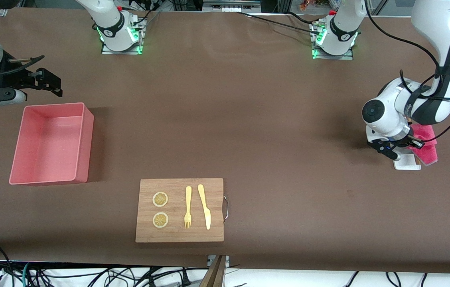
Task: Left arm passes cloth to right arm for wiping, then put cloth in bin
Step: 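Grasp the pink cloth with the left gripper and lift it off the holder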
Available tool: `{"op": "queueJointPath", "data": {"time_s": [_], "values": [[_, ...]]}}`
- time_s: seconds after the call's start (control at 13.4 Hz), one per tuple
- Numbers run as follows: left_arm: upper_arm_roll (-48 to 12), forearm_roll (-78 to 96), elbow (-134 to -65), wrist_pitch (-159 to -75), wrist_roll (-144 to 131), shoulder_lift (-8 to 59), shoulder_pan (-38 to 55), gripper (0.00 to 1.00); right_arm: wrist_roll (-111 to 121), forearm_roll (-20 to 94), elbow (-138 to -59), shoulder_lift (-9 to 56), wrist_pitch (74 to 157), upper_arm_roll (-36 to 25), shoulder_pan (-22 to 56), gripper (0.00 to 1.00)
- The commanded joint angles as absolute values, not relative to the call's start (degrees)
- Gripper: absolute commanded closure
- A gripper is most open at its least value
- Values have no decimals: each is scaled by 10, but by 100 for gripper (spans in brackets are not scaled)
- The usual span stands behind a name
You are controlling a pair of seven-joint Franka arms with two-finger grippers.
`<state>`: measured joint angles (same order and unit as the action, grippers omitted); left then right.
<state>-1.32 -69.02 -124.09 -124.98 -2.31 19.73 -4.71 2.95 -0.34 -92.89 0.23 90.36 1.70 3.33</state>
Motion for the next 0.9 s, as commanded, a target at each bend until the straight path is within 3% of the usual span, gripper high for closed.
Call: {"op": "queueJointPath", "data": {"time_s": [0.0,0.37,0.82], "values": [[-20,-688,-1235,-1255,0,183,-45,100,32,-10,-919,5,892,16,32,0],[-61,-548,-1173,-1189,63,181,-44,100,32,-11,-918,5,893,16,34,0],[-115,-276,-1017,-979,134,197,-2,100,32,-11,-917,5,896,16,35,0]]}}
